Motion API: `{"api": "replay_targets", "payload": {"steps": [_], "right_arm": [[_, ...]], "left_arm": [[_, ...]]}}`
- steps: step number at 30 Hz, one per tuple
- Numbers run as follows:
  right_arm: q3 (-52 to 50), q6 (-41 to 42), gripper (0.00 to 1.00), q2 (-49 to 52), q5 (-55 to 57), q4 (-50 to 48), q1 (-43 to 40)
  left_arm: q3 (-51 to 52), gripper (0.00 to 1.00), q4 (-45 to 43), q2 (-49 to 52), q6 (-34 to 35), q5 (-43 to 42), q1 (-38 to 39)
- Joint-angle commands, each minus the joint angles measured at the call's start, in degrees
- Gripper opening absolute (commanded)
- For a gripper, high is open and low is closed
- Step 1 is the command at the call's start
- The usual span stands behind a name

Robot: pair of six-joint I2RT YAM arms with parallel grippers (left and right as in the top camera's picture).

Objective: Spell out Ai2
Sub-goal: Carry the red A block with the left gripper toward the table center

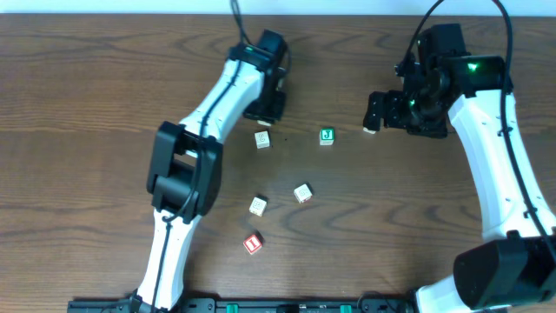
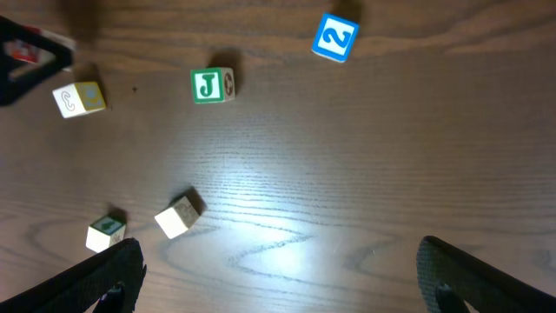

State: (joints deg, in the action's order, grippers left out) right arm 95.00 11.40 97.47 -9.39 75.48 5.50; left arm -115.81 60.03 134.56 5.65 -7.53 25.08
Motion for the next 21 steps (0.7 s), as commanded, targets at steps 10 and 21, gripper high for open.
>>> {"api": "replay_targets", "payload": {"steps": [10,21], "right_arm": [[0.9,-0.7,0.99,0.0,0.2,1.7,0.6],[0.9,-0.7,0.99,0.0,0.2,2.3,0.6]], "left_arm": [[-0.6,0.15,3.5,-1.5,6.6,-1.1,5.8],[6.1,0.14,-3.7,-1.5,7.7,0.7,5.9]]}}
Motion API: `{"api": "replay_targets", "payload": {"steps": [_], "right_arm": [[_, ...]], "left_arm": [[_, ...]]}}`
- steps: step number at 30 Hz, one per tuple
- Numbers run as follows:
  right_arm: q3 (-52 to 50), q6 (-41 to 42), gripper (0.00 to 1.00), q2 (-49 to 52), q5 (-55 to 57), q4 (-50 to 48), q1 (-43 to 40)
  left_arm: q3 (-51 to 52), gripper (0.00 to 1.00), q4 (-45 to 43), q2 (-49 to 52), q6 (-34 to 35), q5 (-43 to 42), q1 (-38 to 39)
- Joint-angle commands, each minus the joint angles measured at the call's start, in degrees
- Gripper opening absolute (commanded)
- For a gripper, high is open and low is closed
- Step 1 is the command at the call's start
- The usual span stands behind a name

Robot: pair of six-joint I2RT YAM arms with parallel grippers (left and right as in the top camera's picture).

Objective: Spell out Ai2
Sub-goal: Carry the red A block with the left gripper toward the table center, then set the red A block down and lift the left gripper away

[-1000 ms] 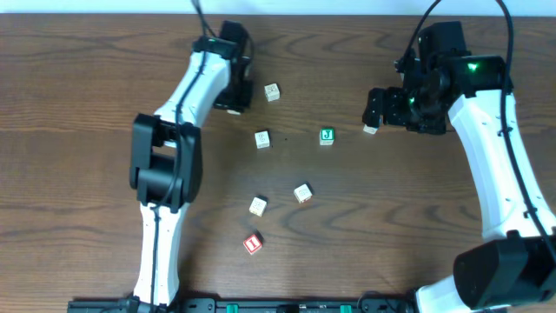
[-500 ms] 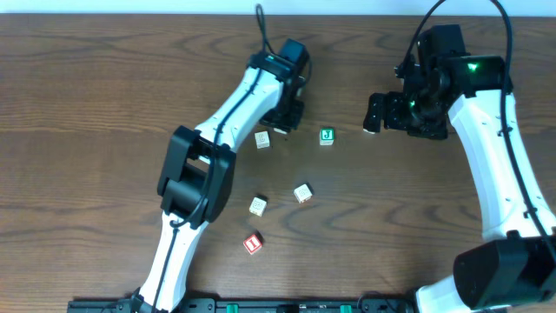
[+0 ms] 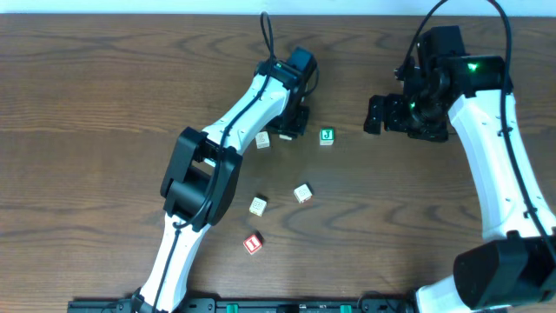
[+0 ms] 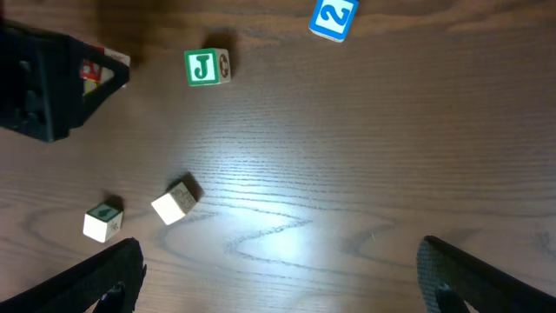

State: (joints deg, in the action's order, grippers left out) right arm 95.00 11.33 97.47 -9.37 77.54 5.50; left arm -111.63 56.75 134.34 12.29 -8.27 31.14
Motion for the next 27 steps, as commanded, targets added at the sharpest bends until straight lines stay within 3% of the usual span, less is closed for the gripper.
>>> {"api": "replay_targets", "payload": {"steps": [1,8,13,18,27], "right_arm": [[0.9,-0.7,0.99,0.0,0.2,0.2,0.6],[0.9,-0.7,0.99,0.0,0.2,0.5,0.6],[0.9,-0.7,0.99,0.0,0.2,0.5,0.6],[0.9,-0.7,0.99,0.0,0.2,0.5,0.6],[0.9,-0.7,0.99,0.0,0.2,0.7,0.6]], "left_arm": [[2.6,0.14,-0.9,-1.3,1.0,1.5,-0.3],[3.9,0.13,-0.6,-1.3,3.1,7.8,-0.4],[3.9,0.10,2.1,-1.3,9.6,15.2,-0.4],[3.9,0.10,-0.3,-1.3,7.8,11.0,-0.4],[4.0,0.11,-0.7,-1.3,8.4,11.1,-0.5]]}}
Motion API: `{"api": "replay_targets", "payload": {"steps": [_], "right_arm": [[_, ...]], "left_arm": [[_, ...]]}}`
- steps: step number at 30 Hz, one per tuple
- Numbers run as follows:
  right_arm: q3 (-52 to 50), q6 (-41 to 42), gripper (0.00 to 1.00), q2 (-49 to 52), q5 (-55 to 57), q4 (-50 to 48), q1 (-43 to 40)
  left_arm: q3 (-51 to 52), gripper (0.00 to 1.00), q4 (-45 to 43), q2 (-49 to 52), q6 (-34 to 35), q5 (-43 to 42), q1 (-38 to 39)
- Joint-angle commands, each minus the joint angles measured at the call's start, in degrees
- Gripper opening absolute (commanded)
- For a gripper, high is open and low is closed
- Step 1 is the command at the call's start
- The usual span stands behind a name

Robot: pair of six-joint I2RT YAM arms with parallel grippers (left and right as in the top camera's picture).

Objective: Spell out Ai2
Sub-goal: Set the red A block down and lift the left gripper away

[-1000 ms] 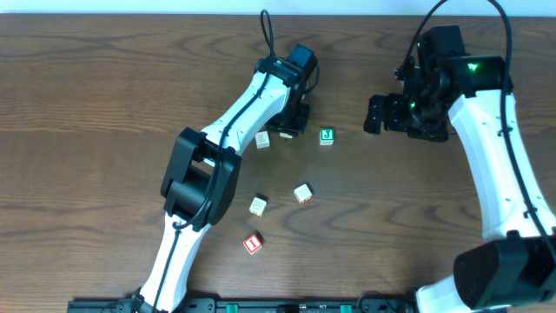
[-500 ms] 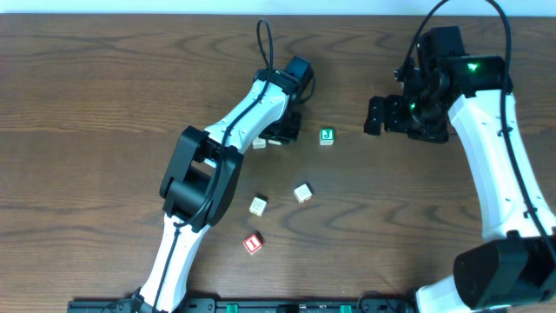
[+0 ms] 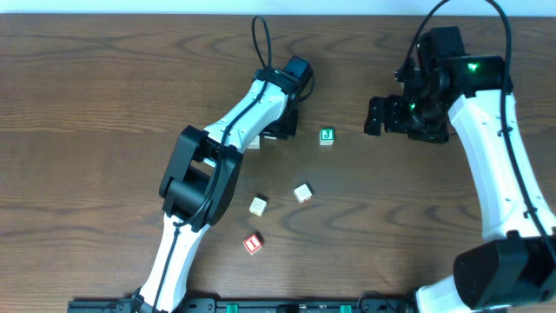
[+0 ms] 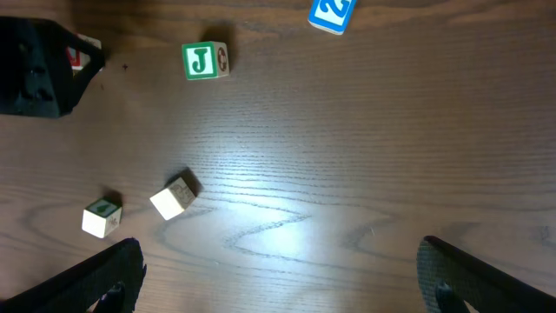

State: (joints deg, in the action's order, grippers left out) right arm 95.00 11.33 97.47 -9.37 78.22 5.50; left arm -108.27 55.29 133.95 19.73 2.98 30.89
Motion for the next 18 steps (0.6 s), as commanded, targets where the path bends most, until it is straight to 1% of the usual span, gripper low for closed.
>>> {"api": "replay_targets", "payload": {"steps": [1,3,8,10,12,15,16,18], "right_arm": [[0.9,-0.7,0.99,0.0,0.1,0.1,0.6],[0.9,-0.7,0.99,0.0,0.1,0.1,0.6],[0.9,-0.6,0.99,0.0,0.1,0.1,0.6],[0.9,-0.6,0.99,0.0,0.1,0.1,0.6],[0.9,-0.6,0.99,0.0,0.2,0.2,0.6],[0.9,-0.7,0.99,0.0,0.2,0.3,0.6],[0.9,-0.7,0.99,0.0,0.2,0.3,0.6],[0.9,-0.7,0.99,0.0,0.2,0.4,0.6]], "left_arm": [[0.6,0.13,1.3,-0.9,1.1,-0.4,-0.2],[0.6,0.16,2.4,-0.9,1.1,-1.1,-0.2],[0.6,0.17,3.7,-0.9,1.7,-1.6,-0.2],[0.6,0.20,3.7,-0.9,1.7,-1.9,-0.2],[0.6,0.27,3.7,-0.9,1.7,-2.9,-0.2],[0.6,0.45,3.8,-0.9,1.7,-3.0,-0.2],[0.6,0.48,3.8,-0.9,1.7,-3.0,-0.2],[0.6,0.52,3.8,-0.9,1.7,-2.8,-0.2]]}}
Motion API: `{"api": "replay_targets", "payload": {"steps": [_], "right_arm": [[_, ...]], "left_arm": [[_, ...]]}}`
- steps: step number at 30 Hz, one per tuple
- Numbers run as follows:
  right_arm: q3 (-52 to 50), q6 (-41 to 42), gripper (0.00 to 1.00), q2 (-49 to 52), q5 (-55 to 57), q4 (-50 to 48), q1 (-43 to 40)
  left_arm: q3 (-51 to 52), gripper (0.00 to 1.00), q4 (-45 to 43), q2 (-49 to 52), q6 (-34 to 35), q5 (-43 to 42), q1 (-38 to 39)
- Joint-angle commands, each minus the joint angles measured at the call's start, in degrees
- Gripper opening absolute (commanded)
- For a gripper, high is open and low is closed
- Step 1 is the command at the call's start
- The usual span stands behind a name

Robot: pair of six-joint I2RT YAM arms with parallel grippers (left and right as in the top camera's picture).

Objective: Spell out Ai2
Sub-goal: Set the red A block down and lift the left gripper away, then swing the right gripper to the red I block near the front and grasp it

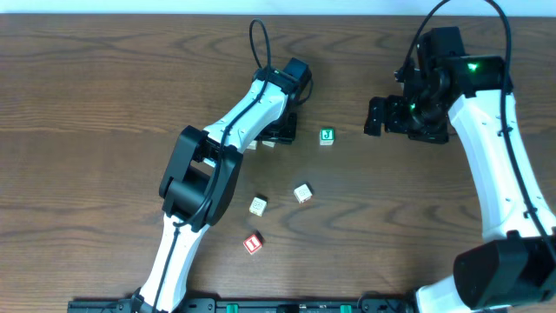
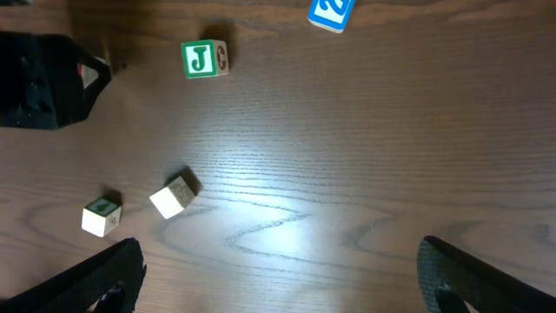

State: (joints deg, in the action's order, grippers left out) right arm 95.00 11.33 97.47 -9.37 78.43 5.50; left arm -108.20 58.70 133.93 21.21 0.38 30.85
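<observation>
A green J block [image 1: 327, 135] lies mid-table, also seen as the J block [image 2: 206, 60]. The blue 2 block [image 2: 330, 10] sits at the top edge of the right wrist view; my right arm hides it from overhead. My left gripper [image 1: 280, 132] is low, just left of the J, and appears shut on a white block with red print [image 2: 90, 73]. The right gripper [image 1: 373, 115] hovers to the right of the J. Its jaws are wide open around bare wood, and the fingertips [image 2: 104, 278] show at the frame's bottom corners.
Two pale blocks [image 1: 302, 192] [image 1: 258, 205] and a red block [image 1: 253, 243] lie nearer the front. A cream block [image 1: 252, 143] peeks out beside the left gripper. In the right wrist view the pale blocks are a tilted block [image 2: 175, 194] and a green-marked block [image 2: 102, 215].
The left gripper and its red-printed block have shifted slightly toward the J block. The right gripper stays open in the same place.
The left gripper was first behind the cream block, holding the red-printed block. Then it was farther right, close to the J block. After that it was a little farther from the J, and now it is low beside it. The right arm has hardly moved.
</observation>
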Motion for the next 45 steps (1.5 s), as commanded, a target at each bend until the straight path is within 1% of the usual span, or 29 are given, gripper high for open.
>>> {"api": "replay_targets", "payload": {"steps": [1,4,8,12,14,16,18,20,22,27,29,31,34,38,43,45], "right_arm": [[0.9,-0.7,0.99,0.0,0.2,0.3,0.6],[0.9,-0.7,0.99,0.0,0.2,0.3,0.6],[0.9,-0.7,0.99,0.0,0.2,0.3,0.6],[0.9,-0.7,0.99,0.0,0.2,0.9,0.6],[0.9,-1.6,0.99,-0.2,-0.2,0.9,0.6],[0.9,-1.7,0.99,-0.5,-0.3,0.9,0.6],[0.9,-1.8,0.99,-1.2,-0.3,1.0,0.6],[0.9,-2.2,0.99,-2.2,-0.3,1.4,0.6],[0.9,-2.3,0.99,-3.8,-0.3,1.7,0.7],[0.9,-4.4,0.99,-10.8,0.1,2.2,2.5],[0.9,-4.3,0.99,-14.6,1.8,2.6,5.0],[0.9,-2.9,0.99,-18.7,6.1,2.8,8.7],[0.9,-0.8,0.99,-25.2,11.5,2.4,15.7],[0.9,3.2,0.99,-30.8,11.5,5.7,23.3],[0.9,3.5,0.99,-32.1,10.0,11.2,32.1],[0.7,5.8,0.99,-31.6,10.0,12.1,35.2]], "left_arm": [[0.5,0.52,0.5,-0.9,0.1,-0.2,-0.2],[0.3,0.53,1.1,-2.3,-0.3,-0.2,-0.2],[0.3,0.56,1.3,-7.8,-0.7,1.8,-0.2],[0.3,0.62,4.4,-16.9,-2.0,4.6,-0.2],[0.3,0.63,7.2,-21.6,-2.8,5.3,-0.2],[0.3,0.68,10.2,-25.7,-2.8,7.4,-0.2],[0.3,0.69,13.2,-30.1,-2.8,9.5,-0.2],[0.3,0.70,16.1,-34.2,-3.3,9.9,-0.2],[0.4,0.70,18.5,-38.6,-4.2,10.2,0.0],[0.4,0.78,21.0,-50.9,-4.7,12.2,0.0],[0.4,0.87,22.5,-55.5,-4.7,13.6,0.0],[0.4,0.97,24.5,-59.3,-4.7,14.9,0.0],[0.4,0.95,27.2,-64.4,-4.8,15.7,0.0],[0.4,0.95,29.1,-69.0,-4.7,15.7,0.0],[0.4,0.96,30.2,-72.4,-4.3,15.7,0.0],[0.4,0.95,30.4,-73.1,-4.3,15.7,0.0]]}}
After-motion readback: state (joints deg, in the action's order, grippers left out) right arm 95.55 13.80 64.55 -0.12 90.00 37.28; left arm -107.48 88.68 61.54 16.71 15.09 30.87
